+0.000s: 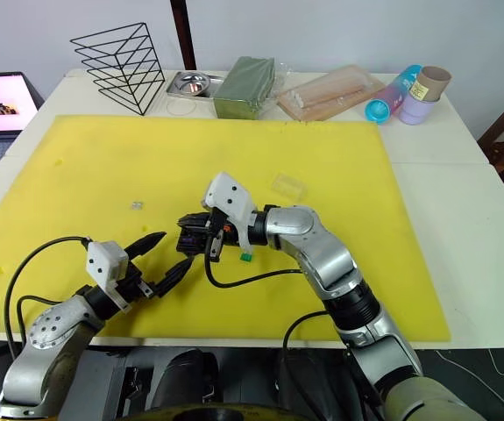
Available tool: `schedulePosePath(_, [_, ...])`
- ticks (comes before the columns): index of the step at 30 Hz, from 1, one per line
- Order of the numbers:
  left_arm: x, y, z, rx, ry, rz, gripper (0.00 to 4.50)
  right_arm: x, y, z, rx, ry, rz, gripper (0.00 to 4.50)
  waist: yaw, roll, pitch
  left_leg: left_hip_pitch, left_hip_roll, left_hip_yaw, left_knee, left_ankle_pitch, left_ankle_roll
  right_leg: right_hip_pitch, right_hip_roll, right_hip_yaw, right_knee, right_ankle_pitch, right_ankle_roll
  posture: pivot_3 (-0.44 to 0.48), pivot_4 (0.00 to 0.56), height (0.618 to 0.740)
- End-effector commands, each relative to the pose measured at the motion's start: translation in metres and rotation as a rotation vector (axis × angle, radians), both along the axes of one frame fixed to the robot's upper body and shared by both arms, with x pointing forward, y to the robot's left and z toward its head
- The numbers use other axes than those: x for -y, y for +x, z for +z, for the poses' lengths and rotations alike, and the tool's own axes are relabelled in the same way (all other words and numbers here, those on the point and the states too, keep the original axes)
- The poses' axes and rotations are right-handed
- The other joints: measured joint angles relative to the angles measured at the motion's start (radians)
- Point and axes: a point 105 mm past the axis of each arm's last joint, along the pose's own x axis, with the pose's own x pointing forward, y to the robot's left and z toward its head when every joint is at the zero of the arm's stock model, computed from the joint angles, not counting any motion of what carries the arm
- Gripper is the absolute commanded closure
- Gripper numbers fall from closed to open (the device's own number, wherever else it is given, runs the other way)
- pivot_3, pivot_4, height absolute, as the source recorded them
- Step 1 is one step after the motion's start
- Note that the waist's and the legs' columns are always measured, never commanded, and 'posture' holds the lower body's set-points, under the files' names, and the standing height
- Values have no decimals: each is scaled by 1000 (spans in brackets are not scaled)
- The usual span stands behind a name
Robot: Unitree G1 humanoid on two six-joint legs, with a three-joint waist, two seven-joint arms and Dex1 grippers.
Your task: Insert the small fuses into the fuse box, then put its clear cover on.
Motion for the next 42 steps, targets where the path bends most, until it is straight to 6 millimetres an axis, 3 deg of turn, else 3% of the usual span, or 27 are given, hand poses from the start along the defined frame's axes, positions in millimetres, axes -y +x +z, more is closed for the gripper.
schedulePosePath(1, [-10, -6, 18, 22, 7, 10, 0, 7, -6, 16, 59, 3, 27, 4270, 0, 0, 0, 0, 0, 0, 0, 0, 0, 0, 0, 0, 0, 0, 0, 0, 150, 740])
schedulePosePath(3, [-21, -12, 24, -27, 7, 1, 0, 18, -5, 16, 102, -49, 39, 3836, 0, 0, 0, 0, 0, 0, 0, 0, 0, 0, 0, 0, 0, 0, 0, 0, 150, 740])
schedulePosePath(6, [-39, -14, 33, -97, -19, -1, 0, 25, -3, 20, 145, -65, 43, 2811, 1, 0, 0, 0, 0, -1, 0, 0, 0, 0, 0, -1, 0, 0, 0, 0, 150, 740])
schedulePosePath(8, [-63, -10, 43, -161, -81, 38, 0, 27, -1, 26, 178, -73, 46, 2148, 0, 0, 1, 0, 0, -1, 0, 0, 0, 0, 0, -1, 0, 0, 0, 0, 150, 740])
schedulePosePath(10, [-83, -5, 57, -233, -209, 59, 0, 26, 1, 34, 197, -61, 37, 1498, -1, 0, 1, 0, 0, -2, 0, 0, 0, 0, 1, -1, 0, 0, -1, 0, 150, 740])
schedulePosePath(13, [-96, 11, 70, -285, -417, 94, 0, 23, 2, 34, 207, -57, 35, 463, 2, 0, 1, 0, 0, -4, 0, 0, 0, 0, 1, -1, 0, -1, -1, 0, 150, 740])
schedulePosePath(15, [-104, 25, 74, -330, -565, 118, 0, 19, 4, 35, 220, -57, 24, 32, 5, 0, 1, -1, -1, -6, 0, 0, 0, 1, 0, -1, -1, -1, -1, 0, 150, 740])
schedulePosePath(24, [-122, 64, 65, -615, -1004, 151, 0, 15, 7, 40, 235, -41, -11, 32, 0, -2, 1, -2, -2, -11, 0, 1, -1, 2, 0, -4, -1, 0, -1, 0, 150, 740])
schedulePosePath(30, [-110, 69, 37, -901, -993, 152, 0, 16, 10, 41, 236, -40, -39, 32, 2, -2, 1, -2, -3, -12, 0, 1, -2, 3, 0, -5, -1, 0, -1, 0, 150, 740])
schedulePosePath(34, [-118, 78, 39, -897, -1057, 180, 0, 18, 11, 43, 233, -34, -58, 32, 3, -2, 1, -2, -7, -17, 0, 1, -2, 3, 0, -5, -1, 0, -1, 0, 150, 740])
schedulePosePath(42, [-105, 84, 22, -984, -1033, 171, 0, 17, 12, 46, 211, -13, -70, 32, 6, -2, 1, -2, -9, -19, 0, 2, -4, 4, -1, -5, 0, 0, -1, 0, 150, 740])
